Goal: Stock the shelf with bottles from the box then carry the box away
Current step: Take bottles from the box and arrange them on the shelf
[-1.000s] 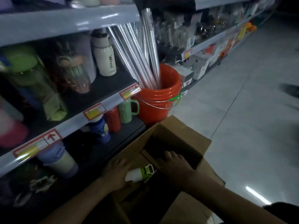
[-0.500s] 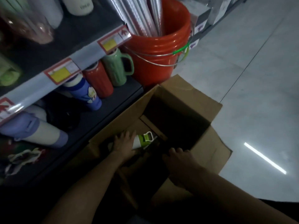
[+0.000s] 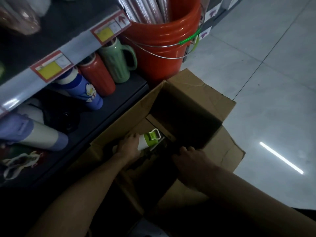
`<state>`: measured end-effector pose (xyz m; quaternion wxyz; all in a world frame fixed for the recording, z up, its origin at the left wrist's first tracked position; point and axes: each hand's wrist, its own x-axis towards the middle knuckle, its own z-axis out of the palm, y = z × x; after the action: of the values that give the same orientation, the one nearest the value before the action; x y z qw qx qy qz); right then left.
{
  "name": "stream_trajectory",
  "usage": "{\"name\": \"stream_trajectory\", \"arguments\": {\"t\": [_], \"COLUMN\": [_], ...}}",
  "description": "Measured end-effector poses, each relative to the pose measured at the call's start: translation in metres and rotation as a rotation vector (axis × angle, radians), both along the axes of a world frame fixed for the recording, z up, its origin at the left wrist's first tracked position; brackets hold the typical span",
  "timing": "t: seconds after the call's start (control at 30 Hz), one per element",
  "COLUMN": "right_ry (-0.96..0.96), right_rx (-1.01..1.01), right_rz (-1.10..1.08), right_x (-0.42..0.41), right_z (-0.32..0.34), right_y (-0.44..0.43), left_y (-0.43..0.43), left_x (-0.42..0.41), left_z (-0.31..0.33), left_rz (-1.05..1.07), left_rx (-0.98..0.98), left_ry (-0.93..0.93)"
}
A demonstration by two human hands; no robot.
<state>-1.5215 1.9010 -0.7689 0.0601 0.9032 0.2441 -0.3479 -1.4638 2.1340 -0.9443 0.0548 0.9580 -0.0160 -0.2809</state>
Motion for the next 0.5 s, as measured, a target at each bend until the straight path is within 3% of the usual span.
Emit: {"name": "stream_trajectory", "arguments": {"t": [0.5], "right_ry": [-0.180], "right_rx": [0.065], "right_rz": [-0.091], "right_x": [0.031], "right_z": [0.084], "right_y": [0.047], "left_y": [0.010], "left_x": [0.012], "left_z": [0.182], "left_rz": [0.378], "left_rx": [-0.554], "left_ry": [-0.220]}}
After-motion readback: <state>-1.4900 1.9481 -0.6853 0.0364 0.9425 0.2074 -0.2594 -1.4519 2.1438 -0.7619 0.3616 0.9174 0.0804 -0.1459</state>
